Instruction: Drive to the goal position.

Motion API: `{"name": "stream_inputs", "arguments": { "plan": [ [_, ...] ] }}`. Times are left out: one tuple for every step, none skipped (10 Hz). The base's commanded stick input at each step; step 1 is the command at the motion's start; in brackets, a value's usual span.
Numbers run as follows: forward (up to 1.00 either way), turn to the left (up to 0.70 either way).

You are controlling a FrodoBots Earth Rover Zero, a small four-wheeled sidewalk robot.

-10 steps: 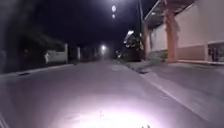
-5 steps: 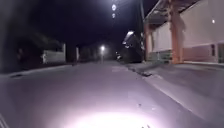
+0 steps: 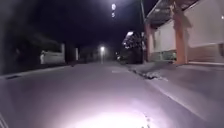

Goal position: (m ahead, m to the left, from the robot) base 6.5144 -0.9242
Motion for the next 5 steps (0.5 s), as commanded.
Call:
{"name": "stream_inputs", "arguments": {
  "plan": [
    [0.7,0.01],
    [0.7,0.01],
    [0.7,0.01],
    [0.7,0.01],
    [0.7,0.01]
  ]
}}
